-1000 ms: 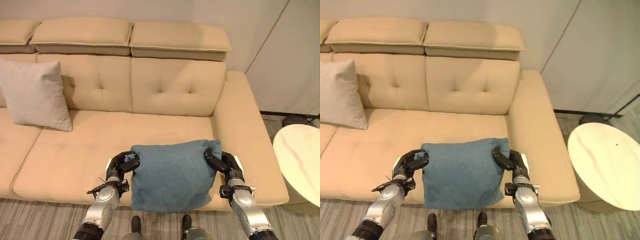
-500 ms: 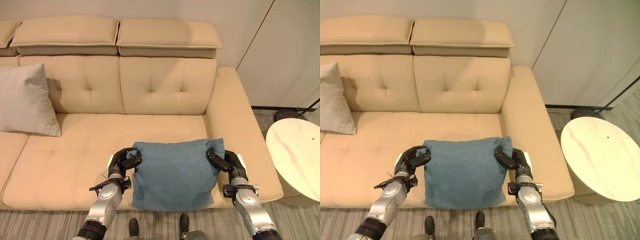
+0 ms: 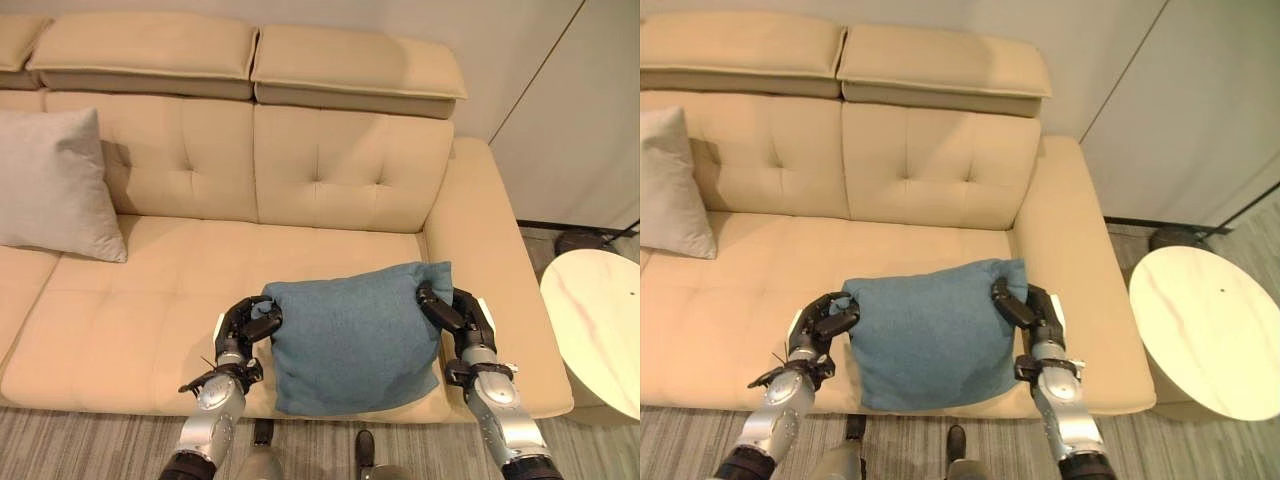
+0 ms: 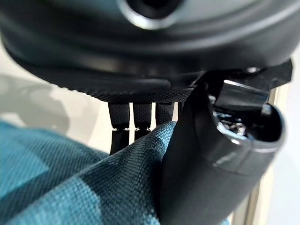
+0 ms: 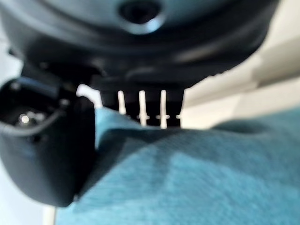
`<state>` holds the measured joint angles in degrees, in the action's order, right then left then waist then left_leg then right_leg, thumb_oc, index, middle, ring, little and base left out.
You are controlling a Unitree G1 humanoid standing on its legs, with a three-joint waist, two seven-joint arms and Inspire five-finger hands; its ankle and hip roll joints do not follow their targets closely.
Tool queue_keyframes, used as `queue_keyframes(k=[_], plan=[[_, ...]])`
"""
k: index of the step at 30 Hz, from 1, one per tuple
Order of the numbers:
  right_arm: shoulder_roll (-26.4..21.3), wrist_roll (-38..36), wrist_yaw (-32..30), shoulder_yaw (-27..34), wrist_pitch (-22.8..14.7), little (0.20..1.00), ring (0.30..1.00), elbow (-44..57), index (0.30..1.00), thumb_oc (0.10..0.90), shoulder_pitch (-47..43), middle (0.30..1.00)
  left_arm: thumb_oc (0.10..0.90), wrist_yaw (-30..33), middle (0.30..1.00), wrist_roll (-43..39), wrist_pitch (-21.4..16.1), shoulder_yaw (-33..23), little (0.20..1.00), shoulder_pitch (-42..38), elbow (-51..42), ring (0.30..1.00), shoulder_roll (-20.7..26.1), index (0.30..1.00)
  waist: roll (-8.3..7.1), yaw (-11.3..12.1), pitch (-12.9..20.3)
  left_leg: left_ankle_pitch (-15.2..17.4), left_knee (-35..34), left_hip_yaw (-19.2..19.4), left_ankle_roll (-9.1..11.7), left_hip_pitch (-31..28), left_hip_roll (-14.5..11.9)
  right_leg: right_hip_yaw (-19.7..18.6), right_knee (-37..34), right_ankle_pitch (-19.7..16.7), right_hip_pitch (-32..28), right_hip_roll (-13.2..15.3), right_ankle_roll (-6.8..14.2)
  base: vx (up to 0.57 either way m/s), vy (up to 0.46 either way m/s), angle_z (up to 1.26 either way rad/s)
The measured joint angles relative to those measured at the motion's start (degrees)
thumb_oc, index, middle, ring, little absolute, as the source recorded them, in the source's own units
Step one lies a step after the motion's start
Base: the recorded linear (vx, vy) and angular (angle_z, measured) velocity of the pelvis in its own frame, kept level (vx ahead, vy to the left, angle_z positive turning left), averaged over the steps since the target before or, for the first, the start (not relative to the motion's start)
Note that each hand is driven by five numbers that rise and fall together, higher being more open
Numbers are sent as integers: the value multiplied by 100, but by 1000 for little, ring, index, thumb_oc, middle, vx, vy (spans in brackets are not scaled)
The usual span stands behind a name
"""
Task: Pick up all the scattered cushions and arrange them neatly on the sofa.
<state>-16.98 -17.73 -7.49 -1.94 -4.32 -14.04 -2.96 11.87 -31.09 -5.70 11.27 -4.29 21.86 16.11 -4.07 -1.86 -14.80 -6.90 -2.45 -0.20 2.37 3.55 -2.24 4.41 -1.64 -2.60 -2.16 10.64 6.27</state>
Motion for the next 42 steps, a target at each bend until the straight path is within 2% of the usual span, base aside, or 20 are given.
queue_keyframes(k=[1,2,3,5,6,7,9,11,12,13,17,22,26,30,35,37,40,42], plan=[[12,1,25,-4,0,300,300,45,300,400,5,300,400,-1,300,32,14,-3,300,44,2,300,44,300,14,-13,-5,50,5,67,-75,-72,72,-1,179,21,50,90,49,69,208,-33],[4,39,97,-10,0,300,300,114,300,400,-13,300,400,2,300,36,26,-10,300,57,4,300,103,300,64,-32,-34,128,6,147,-176,-157,119,-15,741,49,305,151,157,99,267,-32],[0,129,106,-6,0,300,300,168,300,400,-29,300,400,5,300,44,40,-10,300,57,5,300,105,300,161,-38,-90,130,9,225,-214,-240,79,-22,1414,92,599,178,180,68,140,-28],[3,197,115,-19,0,300,300,177,300,400,-33,300,400,8,300,119,42,-17,300,59,18,300,139,300,157,-13,-101,257,-14,333,-344,-449,121,107,2263,228,935,344,261,149,67,-21],[0,220,123,-27,0,300,300,179,300,400,-32,300,400,7,300,192,43,-31,300,58,15,300,145,300,167,-46,-101,282,-25,312,-379,-519,139,217,2376,342,981,363,228,169,-15,-15],[-18,246,148,-45,0,300,300,182,300,400,-70,300,400,7,300,200,40,-50,300,51,2,300,175,300,187,-27,-112,284,-93,358,-381,-604,128,402,2259,435,995,359,161,141,-42,-4],[-46,342,166,-62,-17,300,300,185,300,400,-108,300,400,4,300,277,40,-66,300,-25,1,300,286,300,170,-31,-105,279,-99,337,-374,-601,175,644,1605,385,857,341,174,124,-65,7],[-52,400,159,-55,-17,300,300,194,300,400,-110,300,400,13,300,444,37,-76,300,-80,-22,300,333,300,84,-39,-70,309,-104,261,-327,-601,330,596,991,67,661,317,205,130,-82,24],[-65,401,158,-58,-17,300,300,190,300,400,-131,300,400,21,300,452,22,-103,300,-83,-34,300,310,300,76,-23,-65,326,-105,264,-290,-602,353,590,813,86,576,311,192,81,-59,3],[-82,411,145,-80,-17,300,300,178,300,400,-207,300,400,74,300,466,14,-130,300,-75,-77,300,290,300,191,-5,-47,307,-162,286,-231,-573,242,596,526,-69,510,155,132,159,-105,-14],[-188,386,8,-115,-18,300,300,149,300,400,-295,300,400,205,300,533,-33,-261,300,-295,-377,300,287,300,212,-43,-23,277,-267,299,-51,-521,-69,627,-300,-432,259,-258,-78,188,-101,-13],[-290,306,-383,-119,-18,300,300,-102,300,400,-715,300,400,535,300,414,-84,-236,300,-975,-446,300,125,300,225,-225,-19,279,-266,296,-10,-512,-175,624,-368,-449,231,-360,-115,113,-82,-3],[-269,87,-657,-122,-38,300,300,-106,300,400,-989,300,400,754,300,413,-219,-222,300,-1358,-446,300,20,300,262,-246,1,271,-266,295,2,-513,-177,620,-369,-449,233,-366,-115,24,-46,-1],[-269,67,-772,-136,-270,300,300,-103,300,400,-1162,300,400,772,300,412,-413,-227,300,-1392,-475,300,-18,300,355,-231,52,262,-267,279,16,-429,-164,635,-370,-448,300,-347,-115,-49,-32,4],[-376,87,-879,-270,-299,300,300,-171,300,400,-1555,300,400,810,300,410,-460,-109,300,-1472,-448,300,6,300,591,-210,203,155,-265,256,62,175,-140,649,-368,-557,883,-331,-152,-142,4,4],[-638,86,-984,-487,-278,300,300,-578,300,400,-2093,300,400,933,300,409,-489,68,300,-1890,-150,300,90,300,658,-199,218,37,-264,201,68,570,-122,675,-367,-651,1251,-316,-178,-111,-1,9],[-900,76,-1193,-769,-268,300,300,-1253,300,400,-2806,300,400,1196,300,407,-548,403,300,-2668,430,300,205,300,670,-175,215,-44,-263,177,91,880,-127,684,-368,-724,1559,-325,-202,-73,14,2],[-965,76,-1327,-825,-268,300,300,-1326,300,400,-3257,300,400,1381,300,408,-564,424,300,-3125,507,300,333,300,676,-182,211,-73,-264,265,89,1091,-124,614,-367,-795,1817,-325,-211,1,5,-16]])
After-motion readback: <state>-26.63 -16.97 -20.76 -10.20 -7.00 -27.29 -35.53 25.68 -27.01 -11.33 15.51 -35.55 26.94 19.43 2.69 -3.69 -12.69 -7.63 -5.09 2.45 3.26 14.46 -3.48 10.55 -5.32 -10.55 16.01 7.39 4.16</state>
